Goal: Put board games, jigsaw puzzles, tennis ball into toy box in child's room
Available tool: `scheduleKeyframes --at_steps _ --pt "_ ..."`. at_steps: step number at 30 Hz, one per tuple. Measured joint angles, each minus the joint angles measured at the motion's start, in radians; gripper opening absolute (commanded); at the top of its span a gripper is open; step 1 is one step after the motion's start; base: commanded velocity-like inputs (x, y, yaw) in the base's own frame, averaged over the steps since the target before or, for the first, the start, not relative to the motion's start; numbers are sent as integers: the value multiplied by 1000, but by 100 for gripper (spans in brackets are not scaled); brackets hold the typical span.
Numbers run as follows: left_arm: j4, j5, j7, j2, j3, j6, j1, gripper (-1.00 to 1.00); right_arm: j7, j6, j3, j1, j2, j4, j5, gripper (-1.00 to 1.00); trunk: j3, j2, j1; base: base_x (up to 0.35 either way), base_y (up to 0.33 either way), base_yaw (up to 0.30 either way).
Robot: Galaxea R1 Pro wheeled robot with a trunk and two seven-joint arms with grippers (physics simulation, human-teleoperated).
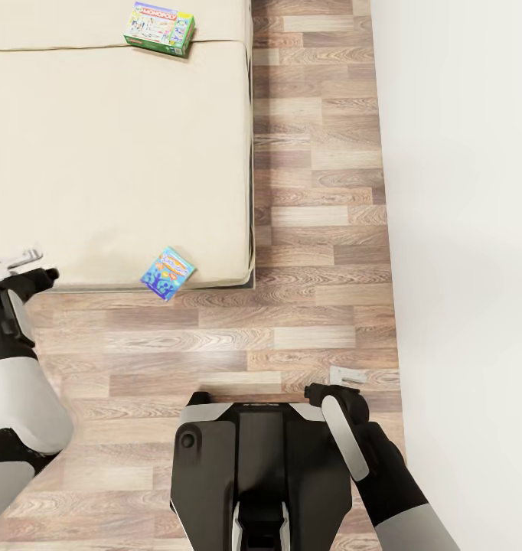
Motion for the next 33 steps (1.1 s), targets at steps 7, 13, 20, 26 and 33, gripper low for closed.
scheduleKeyframes --at_steps 7,13,20,26,33 --pt "0 3 -149 75 58 120 170 100 0 0 0 0 0 -1 0 100 0 0 0 0 0 0" --pt "0 12 -197 85 152 123 290 100 0 0 0 0 1 -1 0 100 0 0 0 0 0 0" --pt "-1 6 -264 99 318 115 340 100 0 -1 0 0 1 -1 1 100 0 0 0 0 0 0" --pt "0 8 -276 106 354 98 373 100 0 -1 0 0 1 -1 1 100 0 0 0 0 0 0" --pt "10 7 -275 107 363 87 387 100 0 -1 0 0 1 -1 1 100 0 0 0 0 0 0"
